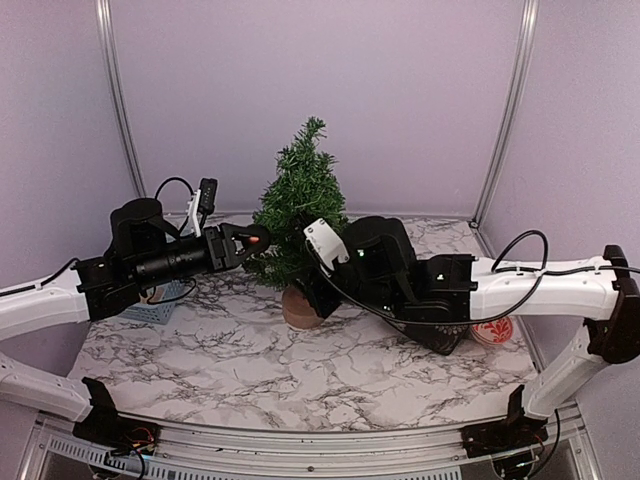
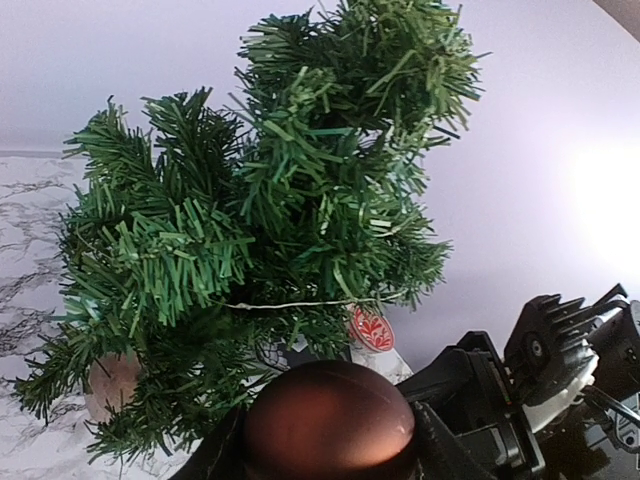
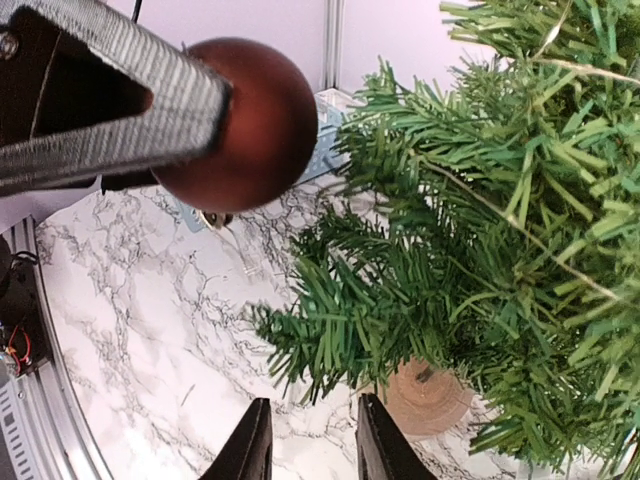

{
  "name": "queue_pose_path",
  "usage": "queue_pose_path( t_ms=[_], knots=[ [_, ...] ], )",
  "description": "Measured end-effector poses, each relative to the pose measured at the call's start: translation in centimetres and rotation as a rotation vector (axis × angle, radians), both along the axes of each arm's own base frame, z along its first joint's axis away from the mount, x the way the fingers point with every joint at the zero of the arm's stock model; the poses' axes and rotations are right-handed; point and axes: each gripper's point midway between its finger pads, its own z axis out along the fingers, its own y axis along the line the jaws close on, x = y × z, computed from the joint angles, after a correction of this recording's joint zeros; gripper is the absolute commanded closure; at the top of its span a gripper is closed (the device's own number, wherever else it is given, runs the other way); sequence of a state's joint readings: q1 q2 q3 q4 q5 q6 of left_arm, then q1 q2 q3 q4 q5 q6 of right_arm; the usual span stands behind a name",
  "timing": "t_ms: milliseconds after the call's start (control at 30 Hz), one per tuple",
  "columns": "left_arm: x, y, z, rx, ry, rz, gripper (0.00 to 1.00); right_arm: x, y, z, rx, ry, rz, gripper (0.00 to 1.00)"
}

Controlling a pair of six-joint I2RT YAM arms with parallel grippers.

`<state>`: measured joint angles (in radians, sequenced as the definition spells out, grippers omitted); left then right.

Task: Decorate the small christmas tree

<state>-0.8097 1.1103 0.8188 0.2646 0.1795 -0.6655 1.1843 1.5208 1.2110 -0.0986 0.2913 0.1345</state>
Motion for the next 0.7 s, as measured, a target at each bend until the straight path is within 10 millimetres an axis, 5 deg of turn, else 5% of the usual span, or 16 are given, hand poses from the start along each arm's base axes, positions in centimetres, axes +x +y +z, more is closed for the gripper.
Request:
queue_pose_path(
  t_ms=[200, 700],
  knots=[
    [-1.3, -0.3, 0.7, -0.021, -0.005, -0.065, 0.62, -1.2, -0.6, 0.5, 0.036, 0.000, 0.053, 0.72],
    [-2.9, -1.0, -1.0, -0.021, 0.014, -0.160, 0.62, -3.2, 1.3, 2.3, 0.161, 0.005, 0.198, 0.64]
  ],
)
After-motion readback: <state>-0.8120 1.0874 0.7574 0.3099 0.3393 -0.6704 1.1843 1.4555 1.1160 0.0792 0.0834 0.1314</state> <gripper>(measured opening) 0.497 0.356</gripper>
